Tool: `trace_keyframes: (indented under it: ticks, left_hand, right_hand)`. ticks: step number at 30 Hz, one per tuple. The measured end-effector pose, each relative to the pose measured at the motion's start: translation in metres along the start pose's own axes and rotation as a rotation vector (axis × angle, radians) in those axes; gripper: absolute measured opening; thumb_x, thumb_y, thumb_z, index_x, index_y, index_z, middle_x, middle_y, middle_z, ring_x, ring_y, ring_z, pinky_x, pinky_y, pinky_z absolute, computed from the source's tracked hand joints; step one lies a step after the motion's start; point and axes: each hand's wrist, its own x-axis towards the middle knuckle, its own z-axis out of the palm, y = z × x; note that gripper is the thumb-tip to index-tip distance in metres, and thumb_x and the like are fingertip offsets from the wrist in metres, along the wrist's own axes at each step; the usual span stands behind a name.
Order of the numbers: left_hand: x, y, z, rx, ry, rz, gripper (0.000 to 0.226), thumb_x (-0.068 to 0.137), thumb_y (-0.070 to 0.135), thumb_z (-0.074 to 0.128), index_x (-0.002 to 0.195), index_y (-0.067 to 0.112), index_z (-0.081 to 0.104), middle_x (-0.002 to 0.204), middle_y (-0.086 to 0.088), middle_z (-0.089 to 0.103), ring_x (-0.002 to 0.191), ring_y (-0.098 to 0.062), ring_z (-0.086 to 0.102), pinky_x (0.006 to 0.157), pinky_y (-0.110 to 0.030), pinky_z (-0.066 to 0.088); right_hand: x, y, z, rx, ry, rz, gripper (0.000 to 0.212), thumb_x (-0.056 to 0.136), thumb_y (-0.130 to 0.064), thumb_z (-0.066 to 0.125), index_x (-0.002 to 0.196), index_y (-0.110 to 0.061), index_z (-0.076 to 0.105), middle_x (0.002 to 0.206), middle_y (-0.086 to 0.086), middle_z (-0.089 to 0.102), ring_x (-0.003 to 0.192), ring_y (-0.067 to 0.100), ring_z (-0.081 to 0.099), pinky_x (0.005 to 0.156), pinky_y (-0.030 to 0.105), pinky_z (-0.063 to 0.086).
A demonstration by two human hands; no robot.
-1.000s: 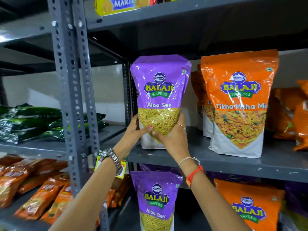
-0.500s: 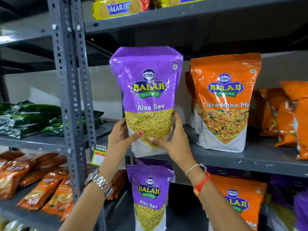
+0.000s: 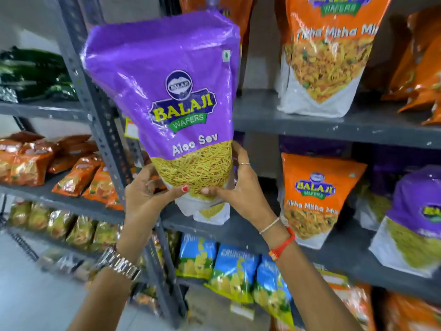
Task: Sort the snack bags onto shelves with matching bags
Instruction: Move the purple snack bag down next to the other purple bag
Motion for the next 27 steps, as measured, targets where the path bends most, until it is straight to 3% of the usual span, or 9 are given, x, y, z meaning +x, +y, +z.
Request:
trace_keyframes:
  ticks: [3, 6, 8, 13, 15, 17, 19, 23, 27]
  left_hand:
    - [-0.025, -0.036, 0.013, 0.055, 0.042, -0.068, 0.043, 0.059, 0.003, 0.08, 0.093, 0.019, 0.06, 0.072, 0.004, 0.064, 0.066, 0.001, 0.06, 0.063, -0.013, 0.051]
    - [-0.046, -0.078, 0.027, 0.081, 0.088, -0.156, 0.048, 0.05, 0.009, 0.084, 0.089, 0.019, 0.058, 0.066, 0.013, 0.06, 0.061, 0.008, 0.056, 0.062, -0.015, 0.052]
    - [-0.061, -0.103, 0.037, 0.078, 0.113, -0.202, 0.052, 0.05, 0.005, 0.084, 0.093, 0.011, 0.055, 0.069, 0.007, 0.058, 0.061, 0.009, 0.055, 0.061, -0.012, 0.049]
    - [-0.087, -0.141, 0.071, 0.095, 0.132, -0.265, 0.054, 0.053, 0.004, 0.083, 0.098, 0.005, 0.053, 0.091, -0.02, 0.062, 0.079, -0.004, 0.06, 0.064, -0.009, 0.047]
    - [-0.088, -0.152, 0.084, 0.114, 0.133, -0.291, 0.054, 0.052, 0.011, 0.083, 0.097, 0.009, 0.053, 0.094, -0.019, 0.062, 0.086, -0.019, 0.058, 0.062, -0.008, 0.046]
    - [-0.084, -0.16, 0.096, 0.137, 0.122, -0.297, 0.053, 0.053, 0.016, 0.084, 0.095, 0.013, 0.052, 0.088, -0.007, 0.06, 0.083, -0.02, 0.055, 0.06, -0.008, 0.044]
    - [-0.076, -0.166, 0.108, 0.161, 0.116, -0.291, 0.05, 0.056, 0.015, 0.084, 0.092, 0.014, 0.05, 0.081, 0.006, 0.054, 0.075, -0.014, 0.051, 0.058, -0.009, 0.042]
    - [-0.062, -0.176, 0.13, 0.221, 0.086, -0.251, 0.048, 0.06, 0.019, 0.083, 0.093, 0.022, 0.049, 0.093, 0.001, 0.054, 0.084, -0.017, 0.052, 0.07, -0.023, 0.044]
    - [-0.051, -0.193, 0.143, 0.251, 0.093, -0.271, 0.05, 0.061, 0.026, 0.082, 0.1, 0.021, 0.051, 0.108, -0.009, 0.057, 0.096, -0.021, 0.054, 0.081, -0.039, 0.05]
  right_hand:
    - [-0.026, 0.037, -0.003, 0.001, -0.036, 0.101, 0.093, 0.059, -0.005, 0.087, 0.129, -0.028, 0.031, 0.118, -0.016, 0.054, 0.108, -0.017, 0.051, 0.1, 0.014, 0.043]
    - [-0.05, 0.067, -0.008, 0.025, -0.083, 0.202, 0.097, 0.059, -0.003, 0.085, 0.137, -0.017, 0.028, 0.126, -0.005, 0.055, 0.118, -0.002, 0.053, 0.106, 0.024, 0.043]
    - [-0.062, 0.084, -0.013, 0.036, -0.104, 0.248, 0.1, 0.059, -0.002, 0.082, 0.14, -0.01, 0.024, 0.129, 0.003, 0.053, 0.12, 0.0, 0.052, 0.107, 0.025, 0.043]
    - [-0.08, 0.125, -0.022, 0.047, -0.129, 0.332, 0.093, 0.064, 0.012, 0.075, 0.134, -0.016, 0.021, 0.128, 0.006, 0.046, 0.107, -0.022, 0.051, 0.09, 0.004, 0.042]
    - [-0.083, 0.14, -0.027, 0.059, -0.115, 0.371, 0.091, 0.067, 0.022, 0.069, 0.135, -0.014, 0.02, 0.131, 0.009, 0.043, 0.104, -0.023, 0.051, 0.086, 0.003, 0.043]
    - [-0.079, 0.15, -0.033, 0.035, -0.085, 0.419, 0.089, 0.069, 0.021, 0.068, 0.14, -0.006, 0.021, 0.135, 0.015, 0.043, 0.112, -0.012, 0.051, 0.087, 0.003, 0.044]
    - [-0.071, 0.161, -0.04, -0.015, -0.066, 0.461, 0.092, 0.071, 0.015, 0.071, 0.145, -0.003, 0.018, 0.14, 0.017, 0.044, 0.124, 0.01, 0.046, 0.096, 0.008, 0.044]
    - [-0.057, 0.185, -0.049, -0.088, -0.052, 0.544, 0.09, 0.076, 0.003, 0.072, 0.147, -0.015, 0.021, 0.14, 0.01, 0.05, 0.133, 0.026, 0.046, 0.11, 0.051, 0.042]
    - [-0.049, 0.198, -0.049, -0.058, 0.041, 0.581, 0.087, 0.077, 0.009, 0.067, 0.146, -0.018, 0.023, 0.13, 0.0, 0.049, 0.13, 0.02, 0.045, 0.112, 0.049, 0.039]
